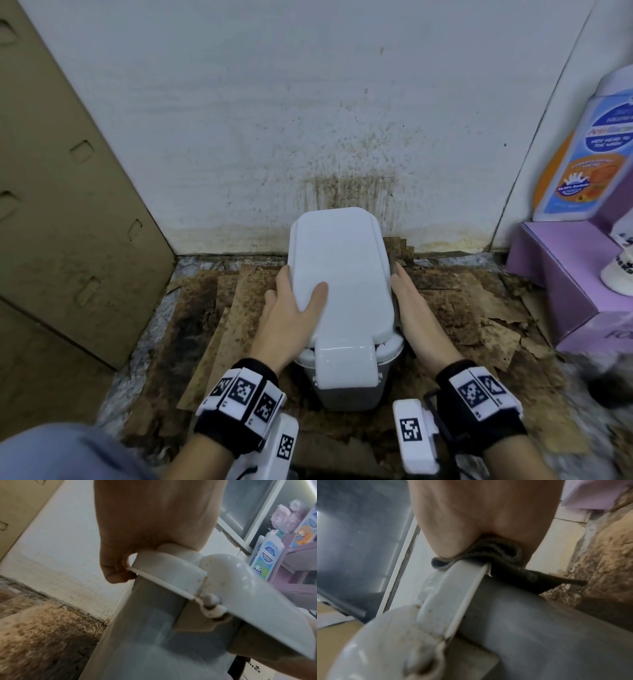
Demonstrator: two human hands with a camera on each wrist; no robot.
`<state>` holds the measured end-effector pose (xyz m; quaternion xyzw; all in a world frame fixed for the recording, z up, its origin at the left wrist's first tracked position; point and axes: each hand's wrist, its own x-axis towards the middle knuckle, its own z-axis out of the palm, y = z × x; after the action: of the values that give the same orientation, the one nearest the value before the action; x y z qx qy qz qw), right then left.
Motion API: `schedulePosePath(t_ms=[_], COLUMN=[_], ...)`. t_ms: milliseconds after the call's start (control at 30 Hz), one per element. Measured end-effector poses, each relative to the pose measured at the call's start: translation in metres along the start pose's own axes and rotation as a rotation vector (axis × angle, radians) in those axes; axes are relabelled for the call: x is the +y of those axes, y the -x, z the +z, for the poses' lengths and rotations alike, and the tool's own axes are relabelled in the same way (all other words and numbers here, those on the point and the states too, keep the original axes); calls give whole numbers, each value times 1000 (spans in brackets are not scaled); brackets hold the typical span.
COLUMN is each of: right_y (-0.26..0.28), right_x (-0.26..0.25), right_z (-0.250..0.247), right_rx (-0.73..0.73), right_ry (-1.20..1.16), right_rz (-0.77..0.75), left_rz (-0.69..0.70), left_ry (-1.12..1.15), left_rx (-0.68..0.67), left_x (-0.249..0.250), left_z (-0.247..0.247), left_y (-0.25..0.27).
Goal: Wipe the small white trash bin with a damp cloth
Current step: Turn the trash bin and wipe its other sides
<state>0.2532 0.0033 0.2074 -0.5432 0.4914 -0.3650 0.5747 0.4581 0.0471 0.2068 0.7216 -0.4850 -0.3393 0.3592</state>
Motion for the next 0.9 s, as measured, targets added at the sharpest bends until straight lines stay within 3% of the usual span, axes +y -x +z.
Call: schedulePosePath(t_ms=[167, 367, 733, 900], right_y=[4, 3, 43, 43], right_x=[-10, -3, 22, 27], right_z=[-5, 1, 64, 76], right_rx=[-41, 15, 460, 481], right_ry=[-28, 48, -30, -52], right_rz=[-24, -90, -79, -88], left_rz=[-31, -6, 132, 148], left_ry=[58, 75, -123, -127], left_rx=[22, -44, -319, -306], left_x=[0, 3, 29, 27], left_z=[0, -8, -47, -48], left_y=[-2, -1, -20, -18])
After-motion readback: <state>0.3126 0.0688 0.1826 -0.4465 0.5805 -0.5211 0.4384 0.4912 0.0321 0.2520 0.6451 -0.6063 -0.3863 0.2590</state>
